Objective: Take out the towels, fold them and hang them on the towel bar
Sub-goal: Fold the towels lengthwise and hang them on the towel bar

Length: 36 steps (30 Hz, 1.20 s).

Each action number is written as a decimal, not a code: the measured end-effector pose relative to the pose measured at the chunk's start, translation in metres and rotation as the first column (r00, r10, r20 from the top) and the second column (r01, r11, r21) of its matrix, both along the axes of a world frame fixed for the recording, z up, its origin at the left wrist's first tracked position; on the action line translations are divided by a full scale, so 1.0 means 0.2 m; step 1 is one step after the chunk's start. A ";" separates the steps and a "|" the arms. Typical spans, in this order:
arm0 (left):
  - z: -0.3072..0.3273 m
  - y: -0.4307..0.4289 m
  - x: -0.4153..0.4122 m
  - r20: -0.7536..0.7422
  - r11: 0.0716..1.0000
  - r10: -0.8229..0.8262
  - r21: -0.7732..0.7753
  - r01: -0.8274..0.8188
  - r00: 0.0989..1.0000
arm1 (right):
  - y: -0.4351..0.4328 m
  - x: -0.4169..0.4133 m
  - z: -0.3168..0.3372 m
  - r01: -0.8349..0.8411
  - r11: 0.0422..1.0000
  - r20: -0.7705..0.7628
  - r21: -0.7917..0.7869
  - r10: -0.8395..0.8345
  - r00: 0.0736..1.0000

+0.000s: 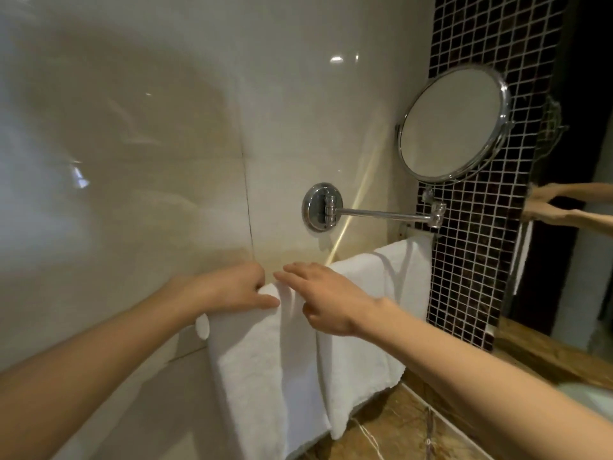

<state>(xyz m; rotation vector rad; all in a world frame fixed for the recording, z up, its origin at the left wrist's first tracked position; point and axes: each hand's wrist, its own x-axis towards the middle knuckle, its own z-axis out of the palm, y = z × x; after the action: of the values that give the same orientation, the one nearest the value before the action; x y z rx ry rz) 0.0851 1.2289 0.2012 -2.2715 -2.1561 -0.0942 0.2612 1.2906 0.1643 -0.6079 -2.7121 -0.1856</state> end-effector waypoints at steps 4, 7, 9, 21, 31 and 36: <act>-0.06 -0.02 0.00 0.032 0.999 0.043 0.022 -0.044 0.999 | -0.02 -0.03 0.00 -0.004 1.000 0.023 -0.007 0.004 1.000; -0.08 -0.01 -0.01 0.079 0.997 0.065 0.041 -0.068 0.995 | -0.01 -0.01 0.00 0.022 1.000 0.022 -0.011 -0.022 1.000; -0.09 -0.01 -0.01 0.095 0.996 0.067 0.056 -0.072 0.993 | -0.01 0.00 0.01 0.041 0.999 0.028 -0.020 -0.040 0.999; -0.05 -0.10 -0.02 -0.157 0.979 0.195 0.092 -0.183 0.968 | 0.00 0.06 0.00 0.123 0.992 0.017 -0.002 -0.123 0.992; -0.01 -0.07 -0.03 0.018 0.992 0.125 0.003 -0.125 0.992 | 0.09 0.09 0.01 0.140 0.986 -0.043 -0.086 -0.144 0.989; -0.05 0.00 0.10 0.030 0.970 0.045 0.238 -0.050 0.999 | 0.22 0.16 0.03 0.236 0.971 -0.042 -0.048 -0.238 0.970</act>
<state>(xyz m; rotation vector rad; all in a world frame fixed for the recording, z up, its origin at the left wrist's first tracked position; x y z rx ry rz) 0.1054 1.2287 0.1917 -2.0952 -2.0791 -0.3618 0.2930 1.3345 0.1694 -0.9374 -2.5986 -0.1710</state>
